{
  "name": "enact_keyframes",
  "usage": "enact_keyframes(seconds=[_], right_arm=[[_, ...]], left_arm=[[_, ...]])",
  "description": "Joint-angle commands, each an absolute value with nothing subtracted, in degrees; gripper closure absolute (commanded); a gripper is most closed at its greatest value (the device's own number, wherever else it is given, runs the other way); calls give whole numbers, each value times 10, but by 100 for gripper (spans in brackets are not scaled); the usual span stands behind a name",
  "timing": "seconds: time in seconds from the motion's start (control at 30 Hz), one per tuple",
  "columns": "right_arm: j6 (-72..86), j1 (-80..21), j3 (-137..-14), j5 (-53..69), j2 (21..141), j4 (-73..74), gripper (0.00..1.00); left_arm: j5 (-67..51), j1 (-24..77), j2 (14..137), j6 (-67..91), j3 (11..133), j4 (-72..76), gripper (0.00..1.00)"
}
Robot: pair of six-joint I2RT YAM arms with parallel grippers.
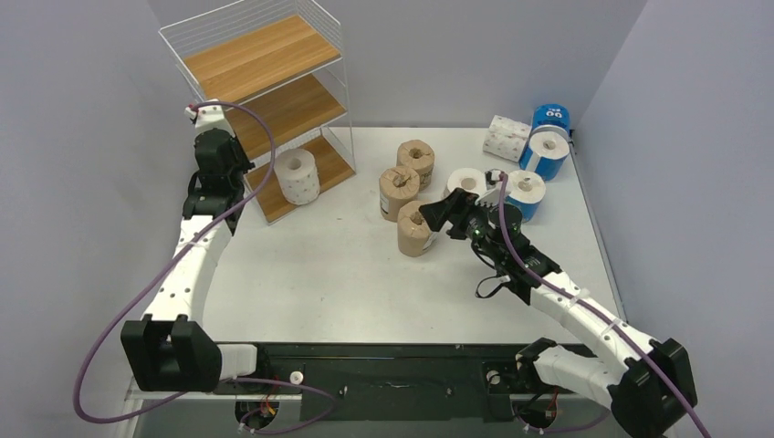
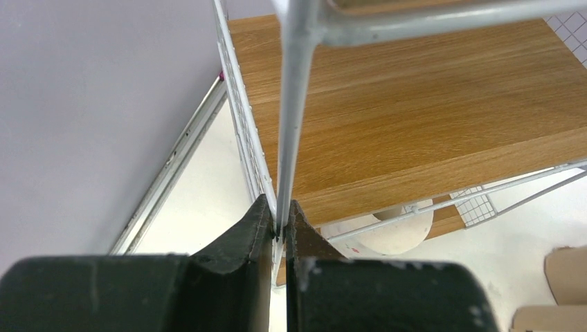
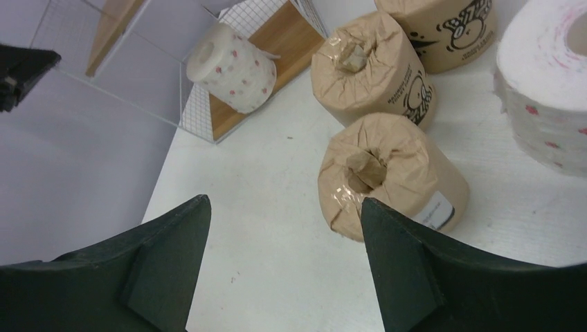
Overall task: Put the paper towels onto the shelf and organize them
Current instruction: Move the shelf to the center of the board.
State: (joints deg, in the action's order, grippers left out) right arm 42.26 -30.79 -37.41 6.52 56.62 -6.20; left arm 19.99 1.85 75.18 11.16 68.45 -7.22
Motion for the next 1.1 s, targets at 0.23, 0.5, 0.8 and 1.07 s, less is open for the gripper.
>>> enact_keyframes(seconds=[0.23, 0.5, 0.8, 1.07], right_arm=[[404, -328, -516, 27, 731, -206, 23], [364, -349, -610, 26, 814, -196, 19], [335, -430, -506, -47, 795, -300, 21], [313, -553, -411, -145, 826, -370, 22]], left_arm=[[148, 70, 603, 171, 632, -136, 100], [168, 81, 522, 158, 594, -204, 100], [186, 125, 451, 177, 574, -257, 100], [226, 167, 433, 231, 552, -277, 100]])
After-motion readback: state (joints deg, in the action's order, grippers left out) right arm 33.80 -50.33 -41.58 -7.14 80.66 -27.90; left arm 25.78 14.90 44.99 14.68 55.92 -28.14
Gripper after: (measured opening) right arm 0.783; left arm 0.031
